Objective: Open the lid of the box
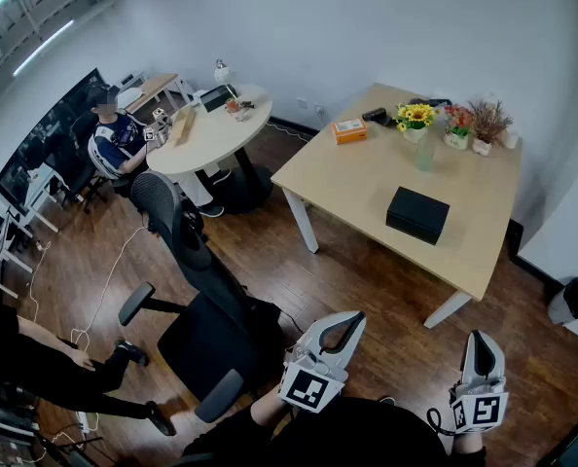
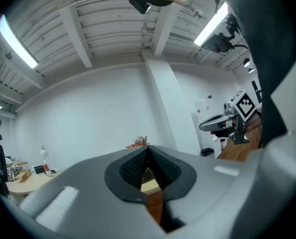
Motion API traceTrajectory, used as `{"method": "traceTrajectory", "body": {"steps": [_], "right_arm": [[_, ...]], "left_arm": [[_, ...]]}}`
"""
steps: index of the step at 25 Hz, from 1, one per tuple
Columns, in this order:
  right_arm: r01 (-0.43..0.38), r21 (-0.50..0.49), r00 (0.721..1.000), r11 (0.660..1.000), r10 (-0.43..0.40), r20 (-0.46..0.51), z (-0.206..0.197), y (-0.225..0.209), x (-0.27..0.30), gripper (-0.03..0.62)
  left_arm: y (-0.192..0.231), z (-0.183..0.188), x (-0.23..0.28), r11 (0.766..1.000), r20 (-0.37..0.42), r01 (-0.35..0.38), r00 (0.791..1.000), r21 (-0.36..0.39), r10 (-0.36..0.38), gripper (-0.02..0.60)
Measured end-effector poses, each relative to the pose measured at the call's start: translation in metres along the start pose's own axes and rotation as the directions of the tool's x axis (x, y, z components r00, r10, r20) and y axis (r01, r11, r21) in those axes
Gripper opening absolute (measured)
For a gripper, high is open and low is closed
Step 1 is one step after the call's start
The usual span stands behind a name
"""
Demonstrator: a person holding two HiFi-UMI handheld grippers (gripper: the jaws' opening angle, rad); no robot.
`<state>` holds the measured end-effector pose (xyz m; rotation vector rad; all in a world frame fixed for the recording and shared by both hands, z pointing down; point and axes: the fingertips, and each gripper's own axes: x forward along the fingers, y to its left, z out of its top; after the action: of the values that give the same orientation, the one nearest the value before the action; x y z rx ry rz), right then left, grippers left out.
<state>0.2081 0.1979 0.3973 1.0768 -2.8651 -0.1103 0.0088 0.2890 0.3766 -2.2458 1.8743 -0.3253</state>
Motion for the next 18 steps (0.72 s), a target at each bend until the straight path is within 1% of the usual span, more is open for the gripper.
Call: {"method": "traceTrajectory", "body": {"steps": [6, 9, 11, 13, 15, 17, 18], "right_arm": [[0.002, -0.002, 1.0, 1.0, -0.002, -0.01, -0.009, -0.024, -0.011, 0.0], [0.003, 0.002, 1.0, 1.0, -0.003, -0.006, -0.014, -0.04, -0.014, 0.0], [-0.005, 0.0, 1.0, 1.0, 0.005, -0.003, -0.019, -0.049, -0.014, 0.0], [-0.02, 0.0, 1.0, 1.0, 0.02, -0.011, -0.027, -0.057, -0.008, 0.0], [-0.033, 0.009, 0.999, 0.999, 0.034, -0.028, -0.036, -0.067, 0.005, 0.0], [-0.029, 0.022, 0.998, 0.999, 0.03, -0.049, -0.044, -0.079, 0.017, 0.0], [-0.019, 0.026, 0.998, 0.999, 0.021, -0.059, -0.048, -0.085, 0.022, 0.0]], "left_arm": [[0.01, 0.004, 0.01, 0.997, 0.007, -0.067, 0.998, 0.025, 0.067, 0.0], [0.017, 0.01, 0.014, 0.992, 0.026, -0.112, 0.993, 0.049, 0.111, 0.0], [0.02, 0.011, 0.015, 0.988, 0.032, -0.145, 0.989, 0.044, 0.143, 0.0], [0.025, 0.004, 0.019, 0.985, 0.003, -0.171, 0.985, 0.029, 0.171, 0.0], [0.033, -0.009, 0.029, 0.982, -0.053, -0.184, 0.981, 0.029, 0.186, 0.0], [0.044, -0.025, 0.045, 0.984, -0.107, -0.178, 0.978, 0.027, 0.18, 0.0], [0.05, -0.033, 0.055, 0.986, -0.122, -0.167, 0.978, 0.023, 0.168, 0.0]]}}
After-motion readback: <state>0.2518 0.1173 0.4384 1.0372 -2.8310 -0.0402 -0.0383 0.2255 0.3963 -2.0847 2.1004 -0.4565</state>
